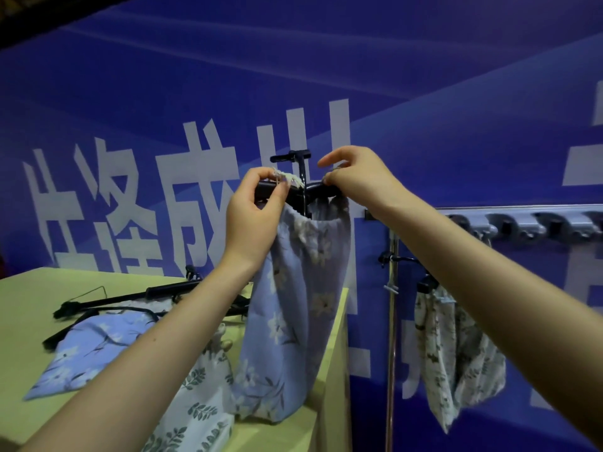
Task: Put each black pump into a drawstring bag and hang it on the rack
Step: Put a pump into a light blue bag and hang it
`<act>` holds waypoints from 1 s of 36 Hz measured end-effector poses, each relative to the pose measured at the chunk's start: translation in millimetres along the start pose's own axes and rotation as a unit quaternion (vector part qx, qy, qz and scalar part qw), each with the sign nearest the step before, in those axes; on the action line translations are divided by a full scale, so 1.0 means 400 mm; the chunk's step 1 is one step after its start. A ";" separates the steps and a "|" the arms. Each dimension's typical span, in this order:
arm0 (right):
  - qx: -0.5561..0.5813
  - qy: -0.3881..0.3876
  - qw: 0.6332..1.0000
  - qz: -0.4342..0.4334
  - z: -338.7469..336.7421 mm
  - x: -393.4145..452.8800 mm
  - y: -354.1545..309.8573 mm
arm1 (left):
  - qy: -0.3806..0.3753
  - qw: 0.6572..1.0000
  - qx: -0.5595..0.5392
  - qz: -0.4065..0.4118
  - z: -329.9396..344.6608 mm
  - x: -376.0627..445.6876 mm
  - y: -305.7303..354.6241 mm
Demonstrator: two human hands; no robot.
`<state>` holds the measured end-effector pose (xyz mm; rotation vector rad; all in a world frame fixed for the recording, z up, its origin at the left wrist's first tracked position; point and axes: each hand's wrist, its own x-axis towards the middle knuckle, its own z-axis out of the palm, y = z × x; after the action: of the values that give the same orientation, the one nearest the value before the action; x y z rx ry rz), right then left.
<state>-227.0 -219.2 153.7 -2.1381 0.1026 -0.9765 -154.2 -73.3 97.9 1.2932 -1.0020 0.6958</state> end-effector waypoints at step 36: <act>0.313 -0.046 0.948 -0.039 0.026 -0.033 -0.045 | -0.109 0.953 -0.190 -0.209 -0.016 0.100 0.089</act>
<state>-233.4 -195.4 153.6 -1.6007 -0.3058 -0.8114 -166.7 -65.3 149.7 1.1986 -0.9378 0.0290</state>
